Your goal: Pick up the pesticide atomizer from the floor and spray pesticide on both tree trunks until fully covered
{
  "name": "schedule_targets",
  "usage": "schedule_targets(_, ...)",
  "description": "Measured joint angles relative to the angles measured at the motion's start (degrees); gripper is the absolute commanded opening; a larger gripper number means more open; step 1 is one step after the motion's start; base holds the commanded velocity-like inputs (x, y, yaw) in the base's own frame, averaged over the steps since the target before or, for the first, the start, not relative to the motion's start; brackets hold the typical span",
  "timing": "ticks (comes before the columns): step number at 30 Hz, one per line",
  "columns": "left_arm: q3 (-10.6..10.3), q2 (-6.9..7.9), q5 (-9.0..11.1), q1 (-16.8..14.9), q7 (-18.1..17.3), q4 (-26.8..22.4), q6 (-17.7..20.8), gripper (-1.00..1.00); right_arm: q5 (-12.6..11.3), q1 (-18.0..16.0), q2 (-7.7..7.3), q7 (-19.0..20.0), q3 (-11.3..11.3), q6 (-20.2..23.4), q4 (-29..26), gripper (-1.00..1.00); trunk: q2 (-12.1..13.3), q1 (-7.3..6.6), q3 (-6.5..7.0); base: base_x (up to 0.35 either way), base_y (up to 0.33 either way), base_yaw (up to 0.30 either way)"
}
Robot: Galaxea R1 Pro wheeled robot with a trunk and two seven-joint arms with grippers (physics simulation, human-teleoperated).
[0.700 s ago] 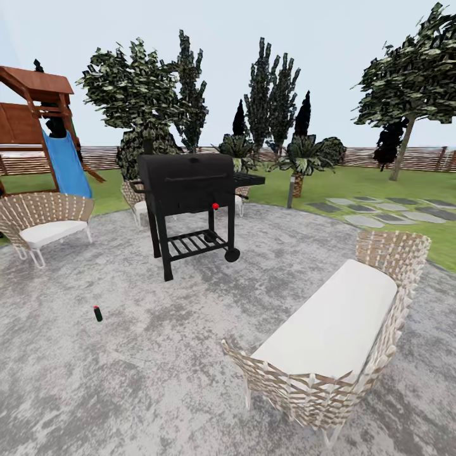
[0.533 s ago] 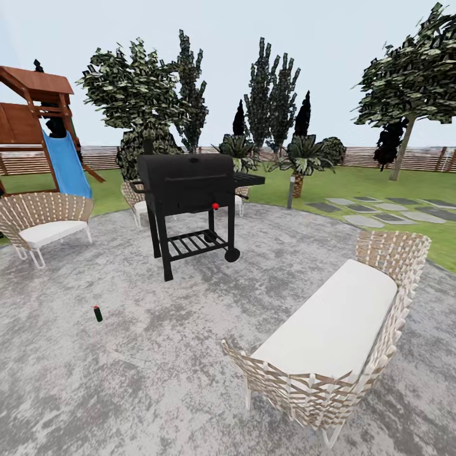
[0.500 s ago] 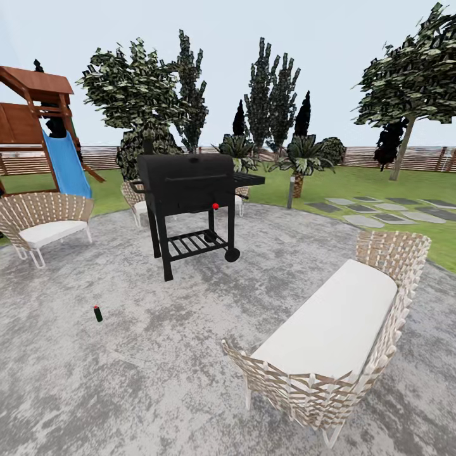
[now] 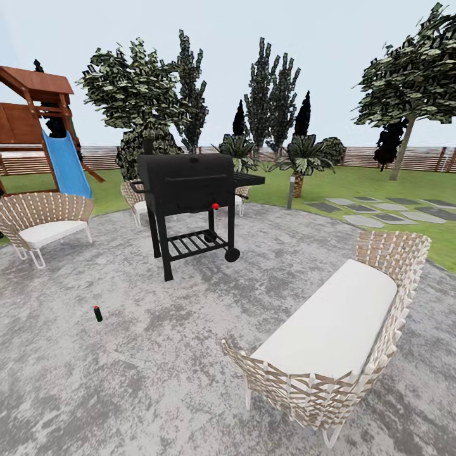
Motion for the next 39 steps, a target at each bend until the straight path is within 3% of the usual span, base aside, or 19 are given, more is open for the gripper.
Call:
schedule_targets(6, -0.05, 0.11, 0.00, -1.68, -0.13, -1.97, -0.43, 1.00, -0.01, -0.07, -1.83, 0.03, -0.05, -1.93, -1.94, 1.00, 0.00, 0.00, 0.00, 0.000, 0.000, 0.000)
schedule_targets(10, -0.06, 0.12, -0.01, -2.99, -0.13, -3.31, -1.59, 1.00, 0.09, -0.13, -1.84, 0.29, 0.02, -3.21, -3.23, 1.00, 0.00, 0.00, 0.00, 0.000, 0.000, 0.000)
schedule_targets(11, -0.04, 0.10, 0.03, -4.55, -0.14, -5.23, -4.85, 1.00, 0.17, -0.12, -1.83, 0.38, 0.09, -13.78, -5.61, 1.00, 0.00, 0.00, -0.01, 0.000, 0.000, 0.000)
schedule_targets(12, -0.03, 0.09, 0.04, -4.84, -0.09, -14.88, -5.79, 1.00, 0.22, -0.13, -1.83, 0.40, 0.13, -14.35, -14.03, 1.00, 0.00, 0.00, -0.01, 0.000, 0.000, 0.000)
schedule_targets(13, 0.00, 0.10, 0.08, -5.43, -0.09, -20.78, -6.53, 1.00, 0.27, -0.22, -1.83, 0.32, 0.16, -14.48, -25.40, 1.00, 0.01, 0.00, 0.03, 0.000, 0.000, 0.000)
schedule_targets(14, 0.10, 0.11, 0.09, -4.92, -0.06, -20.21, -7.06, 1.00, 0.28, -0.17, -1.79, 0.25, 0.16, -14.56, -27.56, 1.00, 0.00, 0.00, 0.00, 0.000, 0.000, 0.000)
schedule_targets(22, 0.73, 0.19, 0.09, -4.29, -0.03, -19.94, -8.07, 1.00, 0.22, -0.16, -1.63, 0.07, 0.04, -14.69, -27.46, 1.00, 0.00, 0.00, 0.00, 0.000, 0.000, 0.127)
schedule_targets(29, 2.38, 0.22, 0.01, -4.20, -0.15, -19.82, -12.31, 1.00, 0.22, -0.17, -1.57, 0.00, -0.07, -14.70, -27.39, 1.00, 0.00, 0.00, 0.00, 0.000, 0.000, 0.265)
schedule_targets(39, 2.57, 0.29, 0.08, -4.21, -0.11, -19.79, -12.86, 1.00, 0.22, -0.17, -1.56, -0.01, -0.09, -14.69, -27.37, 1.00, 0.00, 0.00, -0.08, 0.000, 0.000, 0.271)
